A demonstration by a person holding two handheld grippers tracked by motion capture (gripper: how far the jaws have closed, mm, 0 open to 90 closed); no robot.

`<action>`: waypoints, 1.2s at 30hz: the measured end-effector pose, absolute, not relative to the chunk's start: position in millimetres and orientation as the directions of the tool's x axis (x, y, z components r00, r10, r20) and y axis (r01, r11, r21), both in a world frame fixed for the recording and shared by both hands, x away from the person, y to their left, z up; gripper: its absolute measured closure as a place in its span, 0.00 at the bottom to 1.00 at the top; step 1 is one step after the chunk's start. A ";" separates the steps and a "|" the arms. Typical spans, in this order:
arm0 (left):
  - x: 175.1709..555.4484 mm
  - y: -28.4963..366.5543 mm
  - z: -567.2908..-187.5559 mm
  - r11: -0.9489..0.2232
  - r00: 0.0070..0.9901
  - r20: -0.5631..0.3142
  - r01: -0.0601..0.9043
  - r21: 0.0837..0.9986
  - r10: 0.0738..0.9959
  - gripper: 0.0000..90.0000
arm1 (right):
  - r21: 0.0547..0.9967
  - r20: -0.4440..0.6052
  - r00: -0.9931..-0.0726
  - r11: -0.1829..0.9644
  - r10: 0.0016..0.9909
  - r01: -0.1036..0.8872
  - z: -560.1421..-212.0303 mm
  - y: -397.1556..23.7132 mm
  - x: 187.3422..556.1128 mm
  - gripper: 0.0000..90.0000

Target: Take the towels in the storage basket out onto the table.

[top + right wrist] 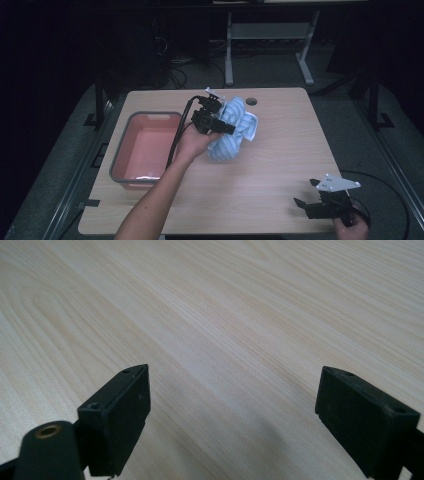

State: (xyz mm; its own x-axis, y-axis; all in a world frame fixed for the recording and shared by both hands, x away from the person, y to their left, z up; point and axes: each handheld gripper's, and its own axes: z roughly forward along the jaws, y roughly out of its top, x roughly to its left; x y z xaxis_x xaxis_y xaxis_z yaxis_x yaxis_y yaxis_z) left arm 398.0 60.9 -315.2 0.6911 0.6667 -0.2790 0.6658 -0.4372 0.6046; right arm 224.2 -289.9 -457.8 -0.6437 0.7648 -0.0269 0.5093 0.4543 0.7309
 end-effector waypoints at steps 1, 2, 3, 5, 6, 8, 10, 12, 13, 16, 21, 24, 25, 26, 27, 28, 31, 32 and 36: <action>398.9 58.6 -317.1 -0.432 0.687 -0.283 0.670 0.604 0.670 0.75 | 0.731 -0.027 -0.644 0.454 0.765 0.509 -457.8 -290.1 224.1 0.15; 398.9 58.6 -317.1 -0.432 0.687 -0.283 0.670 0.604 0.670 0.75 | 0.732 -0.029 -0.645 0.455 0.764 0.507 -457.8 -290.6 224.2 0.15; 401.2 54.4 -321.4 -0.440 0.688 -0.278 0.670 0.598 0.670 0.75 | 0.734 -0.028 -0.645 0.453 0.764 0.506 -457.7 -291.1 224.1 0.15; 403.0 50.3 -325.3 -0.432 0.682 -0.284 0.676 0.597 0.674 0.75 | 0.739 -0.026 -0.643 0.448 0.765 0.503 -458.2 -292.1 224.2 0.15; 404.4 48.6 -327.3 -0.437 0.685 -0.285 0.676 0.593 0.671 0.75 | 0.739 -0.026 -0.642 0.447 0.766 0.503 -458.2 -292.5 224.2 0.15; 407.0 43.7 -332.3 -0.438 0.682 -0.292 0.682 0.586 0.671 0.75 | 0.740 -0.024 -0.642 0.445 0.766 0.504 -458.0 -293.7 224.0 0.15; 409.1 39.4 -337.1 -0.439 0.680 -0.295 0.685 0.581 0.672 0.75 | 0.742 -0.023 -0.641 0.443 0.767 0.504 -458.0 -294.3 224.1 0.15; 410.6 34.9 -341.7 -0.448 0.683 -0.292 0.684 0.575 0.669 0.75 | 0.743 -0.021 -0.640 0.441 0.768 0.503 -457.8 -294.7 224.0 0.15; 411.1 32.2 -344.2 -0.449 0.683 -0.294 0.686 0.573 0.668 0.75 | 0.743 -0.021 -0.641 0.441 0.767 0.503 -457.9 -294.7 224.1 0.15; 414.3 25.7 -352.1 -0.445 0.683 -0.305 0.689 0.572 0.664 0.74 | 0.744 -0.022 -0.642 0.441 0.767 0.502 -458.2 -294.7 224.3 0.15; 419.0 15.3 -364.3 -0.433 0.668 -0.333 0.709 0.557 0.665 0.74 | 0.745 -0.013 -0.639 0.433 0.769 0.507 -458.8 -295.4 225.3 0.15; 420.9 12.6 -369.0 -0.431 0.663 -0.339 0.715 0.551 0.668 0.74 | 0.752 -0.024 -0.648 0.441 0.761 0.490 -459.2 -295.9 226.6 0.15; 422.1 9.8 -372.9 -0.431 0.661 -0.341 0.718 0.547 0.669 0.74 | 0.751 -0.027 -0.648 0.444 0.761 0.489 -459.1 -296.0 226.9 0.15; 423.3 7.9 -375.3 -0.434 0.661 -0.339 0.718 0.544 0.669 0.74 | 0.744 -0.012 -0.641 0.435 0.767 0.507 -459.0 -295.3 225.7 0.15; 424.0 6.9 -376.7 -0.434 0.660 -0.340 0.719 0.543 0.669 0.74 | 0.747 -0.016 -0.643 0.437 0.765 0.501 -458.7 -295.4 225.7 0.15; 424.0 6.9 -376.7 -0.434 0.660 -0.340 0.719 0.543 0.669 0.74 | 0.747 -0.016 -0.644 0.437 0.765 0.501 -458.6 -295.2 225.5 0.15; 425.1 0.1 -383.2 -0.429 0.655 -0.347 0.725 0.539 0.671 0.74 | 0.747 -0.021 -0.649 0.443 0.761 0.496 -458.6 -295.5 226.3 0.15; 425.4 -1.6 -385.2 -0.438 0.661 -0.344 0.722 0.536 0.667 0.74 | 0.748 -0.020 -0.648 0.441 0.761 0.495 -458.6 -295.5 226.2 0.15; 425.2 -5.9 -389.0 -0.442 0.661 -0.347 0.723 0.531 0.666 0.73 | 0.745 -0.016 -0.643 0.438 0.765 0.503 -458.1 -295.6 225.2 0.15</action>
State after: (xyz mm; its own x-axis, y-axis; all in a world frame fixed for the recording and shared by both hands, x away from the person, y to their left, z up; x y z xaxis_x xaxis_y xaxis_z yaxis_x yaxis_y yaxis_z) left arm 425.2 -5.9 -389.0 0.6608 0.6657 -0.3467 0.7234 -0.4418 0.5305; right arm 225.2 -295.6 -458.1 -0.6434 0.7654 -0.0158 0.5026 0.4379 0.7454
